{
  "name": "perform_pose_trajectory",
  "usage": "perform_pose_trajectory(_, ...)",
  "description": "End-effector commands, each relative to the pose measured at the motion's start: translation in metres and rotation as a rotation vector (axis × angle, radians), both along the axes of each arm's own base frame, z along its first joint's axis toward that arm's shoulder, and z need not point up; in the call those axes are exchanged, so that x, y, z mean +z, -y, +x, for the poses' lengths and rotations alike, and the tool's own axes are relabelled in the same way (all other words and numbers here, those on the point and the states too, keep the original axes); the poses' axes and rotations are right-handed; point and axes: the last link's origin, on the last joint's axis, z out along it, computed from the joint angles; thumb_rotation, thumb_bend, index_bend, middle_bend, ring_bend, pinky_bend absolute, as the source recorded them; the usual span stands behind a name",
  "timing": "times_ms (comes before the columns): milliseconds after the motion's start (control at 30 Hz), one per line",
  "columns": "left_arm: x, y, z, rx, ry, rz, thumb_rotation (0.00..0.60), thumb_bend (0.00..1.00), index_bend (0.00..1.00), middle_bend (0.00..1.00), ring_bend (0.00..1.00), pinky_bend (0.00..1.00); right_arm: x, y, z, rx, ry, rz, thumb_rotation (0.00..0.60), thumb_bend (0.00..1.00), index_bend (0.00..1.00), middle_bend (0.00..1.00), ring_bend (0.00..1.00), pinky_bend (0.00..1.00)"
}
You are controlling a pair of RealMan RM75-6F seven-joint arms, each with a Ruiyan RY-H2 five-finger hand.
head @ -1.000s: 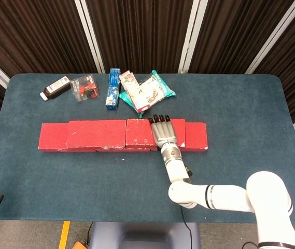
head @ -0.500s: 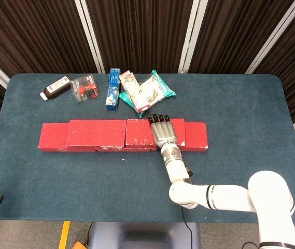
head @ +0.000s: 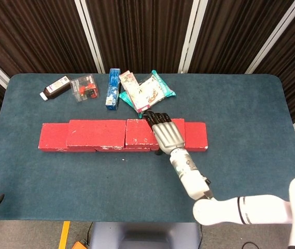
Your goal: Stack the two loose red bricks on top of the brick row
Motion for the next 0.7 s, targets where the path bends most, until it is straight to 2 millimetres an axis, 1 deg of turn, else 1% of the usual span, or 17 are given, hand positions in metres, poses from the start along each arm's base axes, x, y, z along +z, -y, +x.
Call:
perform_pose_trajectory(33,-0.001,-0.001,0.0,-0.003,0.004,-0.008,0.6,0.2,0.0,0.0,0.0,0.0,0.062,-0.071,-0.053,0.042,0.037,-0.121,0.6,0.1,0.11,0.08,0.0,0.0)
perform_pose_trajectory(100,-0.002,-0.001,0.0,-0.002,0.0,-0.009,0.6,0.2,0.0,0.0,0.0,0.0,0.07,-0.094,-0.075,0.065,0.023,-0.164,0.6,0.1,0.11,0.08,0.0,0.0)
perform_pose_trajectory(167,-0.002,-0.001,0.001,-0.001,-0.001,-0.007,0.6,0.2,0.0,0.0,0.0,0.0,0.074,-0.113,-0.095,0.093,0.03,-0.216,0.6,0.1,0.12,0.08,0.0,0.0)
perform_pose_trajectory(200,-0.002,-0.001,0.0,0.001,-0.002,-0.006,0.6,0.2,0.0,0.0,0.0,0.0,0.075,-0.125,-0.108,0.11,0.038,-0.246,0.6,0.11,0.12,0.08,0.0,0.0)
perform_pose_trajectory(267,-0.002,-0.001,0.0,0.002,0.001,-0.004,0.6,0.2,0.0,0.0,0.0,0.0,0.074,-0.142,-0.13,0.115,0.047,-0.268,0.6,0.12,0.13,0.08,0.0,0.0)
perform_pose_trajectory(300,-0.002,-0.001,0.0,0.002,0.003,-0.002,0.6,0.2,0.0,0.0,0.0,0.0,0.073,-0.152,-0.144,0.105,0.056,-0.271,0.6,0.12,0.14,0.08,0.0,0.0)
perform_pose_trajectory(333,-0.001,-0.001,0.0,0.002,0.005,-0.002,0.6,0.2,0.0,0.0,0.0,0.0,0.073,-0.158,-0.155,0.093,0.066,-0.276,0.6,0.12,0.15,0.08,0.0,0.0)
perform_pose_trajectory(400,0.0,-0.002,-0.001,0.0,0.012,0.002,0.6,0.2,0.0,0.0,0.0,0.0,0.074,-0.168,-0.179,0.062,0.086,-0.314,0.6,0.14,0.17,0.08,0.0,0.0)
perform_pose_trajectory(467,0.001,-0.002,-0.001,-0.006,0.018,0.003,0.6,0.2,0.0,0.0,0.0,0.0,0.075,-0.173,-0.199,0.031,0.088,-0.36,0.6,0.17,0.18,0.08,0.0,0.0)
perform_pose_trajectory(500,0.001,-0.002,-0.001,-0.009,0.021,0.003,0.6,0.2,0.0,0.0,0.0,0.0,0.076,-0.175,-0.213,0.01,0.08,-0.388,0.6,0.18,0.18,0.08,0.01,0.0)
perform_pose_trajectory(600,0.001,-0.002,-0.001,-0.014,0.019,0.001,0.6,0.2,0.0,0.0,0.0,0.0,0.078,-0.176,-0.242,-0.032,0.023,-0.432,0.6,0.2,0.18,0.08,0.01,0.0)
perform_pose_trajectory(633,0.001,-0.003,-0.001,-0.019,0.018,-0.002,0.6,0.2,0.0,0.0,0.0,0.0,0.079,-0.176,-0.254,-0.065,-0.011,-0.439,0.6,0.2,0.17,0.08,0.01,0.0)
perform_pose_trajectory(700,0.0,-0.003,0.001,-0.037,0.014,-0.009,0.6,0.2,0.0,0.0,0.0,0.0,0.08,-0.175,-0.271,-0.132,-0.06,-0.436,0.6,0.2,0.17,0.08,0.01,0.0)
